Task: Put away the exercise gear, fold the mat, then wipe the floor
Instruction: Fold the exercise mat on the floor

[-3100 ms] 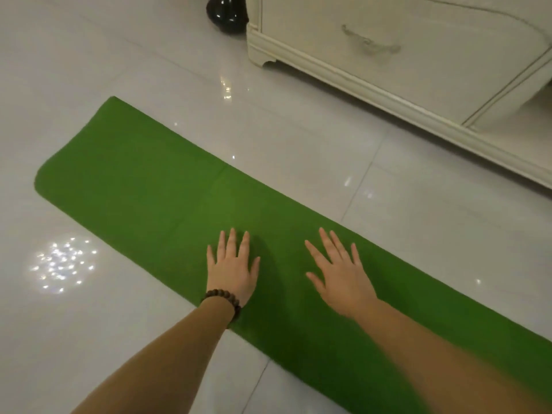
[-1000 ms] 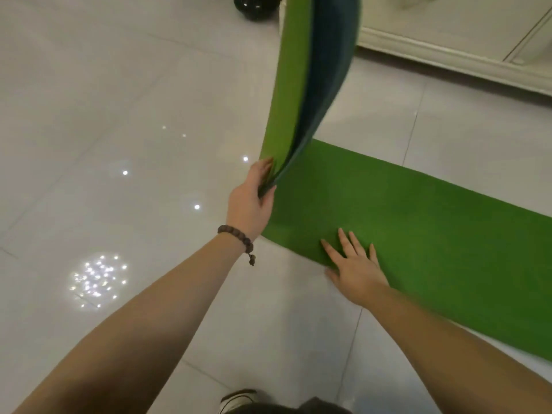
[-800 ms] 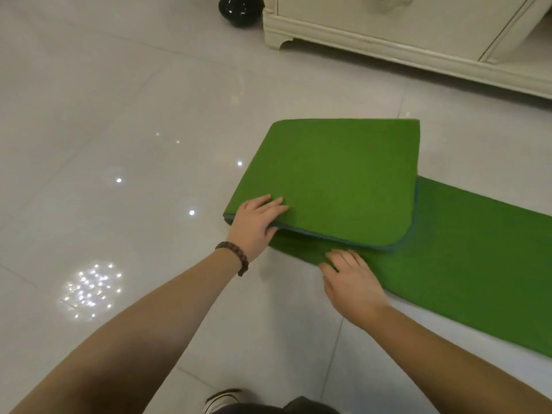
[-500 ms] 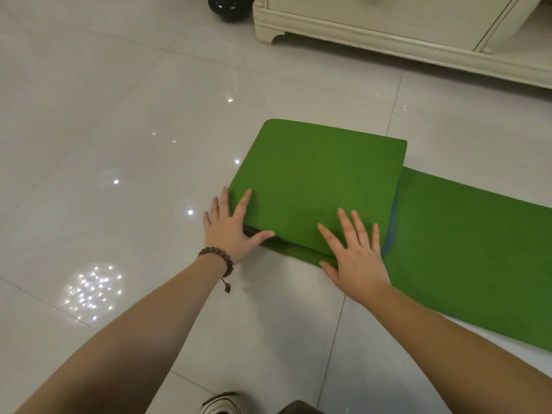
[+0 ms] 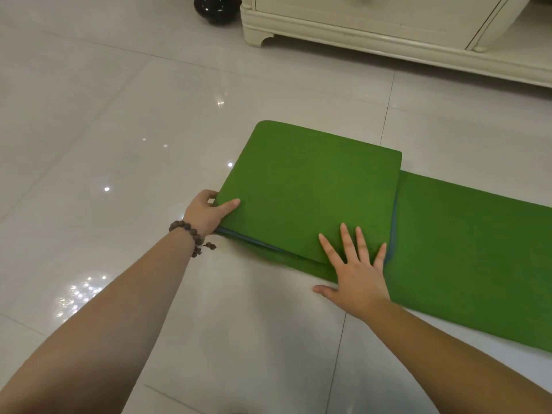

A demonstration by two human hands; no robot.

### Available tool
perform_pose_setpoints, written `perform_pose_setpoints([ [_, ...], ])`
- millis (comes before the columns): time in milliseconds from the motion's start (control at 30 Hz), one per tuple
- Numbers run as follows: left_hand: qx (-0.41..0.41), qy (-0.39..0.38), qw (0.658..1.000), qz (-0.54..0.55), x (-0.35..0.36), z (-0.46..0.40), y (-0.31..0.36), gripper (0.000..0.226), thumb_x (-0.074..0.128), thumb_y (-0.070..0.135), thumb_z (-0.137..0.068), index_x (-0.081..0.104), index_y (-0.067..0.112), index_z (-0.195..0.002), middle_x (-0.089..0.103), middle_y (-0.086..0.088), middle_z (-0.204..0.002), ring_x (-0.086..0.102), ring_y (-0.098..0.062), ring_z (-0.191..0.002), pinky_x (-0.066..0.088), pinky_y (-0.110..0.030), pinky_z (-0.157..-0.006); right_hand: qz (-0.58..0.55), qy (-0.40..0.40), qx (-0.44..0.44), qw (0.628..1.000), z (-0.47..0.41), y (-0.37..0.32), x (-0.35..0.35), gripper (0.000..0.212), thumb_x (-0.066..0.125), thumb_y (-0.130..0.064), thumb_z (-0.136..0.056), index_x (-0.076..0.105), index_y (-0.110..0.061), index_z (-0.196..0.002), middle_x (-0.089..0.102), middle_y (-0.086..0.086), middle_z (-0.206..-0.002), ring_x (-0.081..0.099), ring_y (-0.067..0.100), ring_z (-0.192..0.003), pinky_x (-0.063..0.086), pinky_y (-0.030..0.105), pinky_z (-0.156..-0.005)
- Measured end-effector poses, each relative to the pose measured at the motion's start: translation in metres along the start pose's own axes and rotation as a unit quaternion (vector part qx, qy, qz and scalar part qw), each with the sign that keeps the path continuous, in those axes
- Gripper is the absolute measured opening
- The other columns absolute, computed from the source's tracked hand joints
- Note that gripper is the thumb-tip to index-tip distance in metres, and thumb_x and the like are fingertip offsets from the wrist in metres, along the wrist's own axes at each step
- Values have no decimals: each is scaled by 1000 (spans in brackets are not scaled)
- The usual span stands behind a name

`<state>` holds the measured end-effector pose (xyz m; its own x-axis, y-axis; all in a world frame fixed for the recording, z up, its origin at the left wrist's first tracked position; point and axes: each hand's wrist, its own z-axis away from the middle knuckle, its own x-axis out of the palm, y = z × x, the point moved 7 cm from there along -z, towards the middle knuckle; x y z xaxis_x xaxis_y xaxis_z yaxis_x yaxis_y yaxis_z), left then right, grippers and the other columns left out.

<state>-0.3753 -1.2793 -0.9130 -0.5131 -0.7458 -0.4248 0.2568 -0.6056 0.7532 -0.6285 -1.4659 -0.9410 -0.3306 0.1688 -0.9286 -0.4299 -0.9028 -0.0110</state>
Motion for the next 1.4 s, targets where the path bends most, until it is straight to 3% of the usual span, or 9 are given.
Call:
perform_pose_setpoints([
  [133, 14, -16, 991, 131, -4, 16, 32, 50, 77, 23, -80, 54, 5, -121, 68, -13, -106, 69, -22, -84, 58, -34, -66, -17, 53, 1, 998, 10, -3, -9, 102, 41, -75, -80, -34, -39, -139, -32, 9, -152, -24, 33, -142, -4, 70, -108],
  [233, 45, -42, 980, 187, -4, 38, 70, 49, 73, 19, -83, 53, 4, -125, 69, -11, -102, 69, -20, -80, 58, -31, -63, -30, 89, 15, 995, 15, 1, -28, 101, 53, -40, -90, -38, -41, -136, -29, 11, -153, -17, 36, -144, -1, 67, -109],
  [333, 123, 33, 992, 3, -17, 62, 103, 61, 70, 37, -86, 45, 16, -138, 64, -10, -112, 64, -22, -91, 52, -32, -80, -48, 88, 5, 995, 20, 12, -51, 104, 42, -6, -91, -48, -46, -123, -22, 5, -157, -3, 31, -147, 28, 47, -112],
  [433, 295, 84, 887, -345, -11, 103, 136, 90, 45, 79, -77, 34, 24, -147, 48, -7, -142, 45, -28, -129, 38, -41, -106, -53, 148, -20, 987, 26, 30, -84, 100, 39, 2, -88, -35, -50, -130, 1, 2, -161, 14, 28, -146, 43, 37, -99],
  [567, 342, -52, 749, -565, 52, 138, 132, 118, 24, 100, -50, 5, 40, -151, 10, 2, -161, 11, -25, -148, 16, -44, -119, 9, 240, -68, 968, 35, 61, -148, 96, 59, 8, -73, 20, -40, -148, 48, 13, -141, 52, 38, -122, 55, 45, -76],
  [733, 404, -46, 744, -530, 125, 189, 145, 82, 44, 57, -89, 1, 29, -153, 22, -3, -159, 26, -23, -144, 32, -36, -113, 100, 266, -72, 956, 70, 123, -201, 74, 54, 7, -80, 39, -30, -143, 50, 16, -139, 49, 41, -123, 49, 52, -89],
  [967, 443, -104, 787, -417, 224, 232, 203, 82, 50, 27, -91, -4, 27, -153, 23, -10, -157, 31, -32, -140, 37, -41, -108, 150, 304, -11, 941, 139, 249, -243, 62, 60, 9, -76, 55, -20, -131, 58, 20, -128, 54, 45, -114, 47, 60, -90],
  [1233, 533, -135, 703, -452, 354, 306, 266, 72, 37, 10, -98, -5, 31, -152, 11, -17, -159, 13, -33, -146, 27, -51, -113, 167, 337, 64, 924, 238, 384, -236, 57, 32, -4, -79, 49, -23, -129, 59, 18, -127, 55, 45, -114, 44, 64, -90],
  [1400, 545, -130, 680, -472, 446, 359, 289, 79, 37, -2, -96, -8, 29, -152, 4, -20, -159, 4, -35, -147, 21, -58, -114, 166, 341, 122, 917, 297, 470, -216, 73, 57, 15, -71, 48, -23, -133, 56, 16, -132, 51, 43, -120, 36, 61, -101],
])
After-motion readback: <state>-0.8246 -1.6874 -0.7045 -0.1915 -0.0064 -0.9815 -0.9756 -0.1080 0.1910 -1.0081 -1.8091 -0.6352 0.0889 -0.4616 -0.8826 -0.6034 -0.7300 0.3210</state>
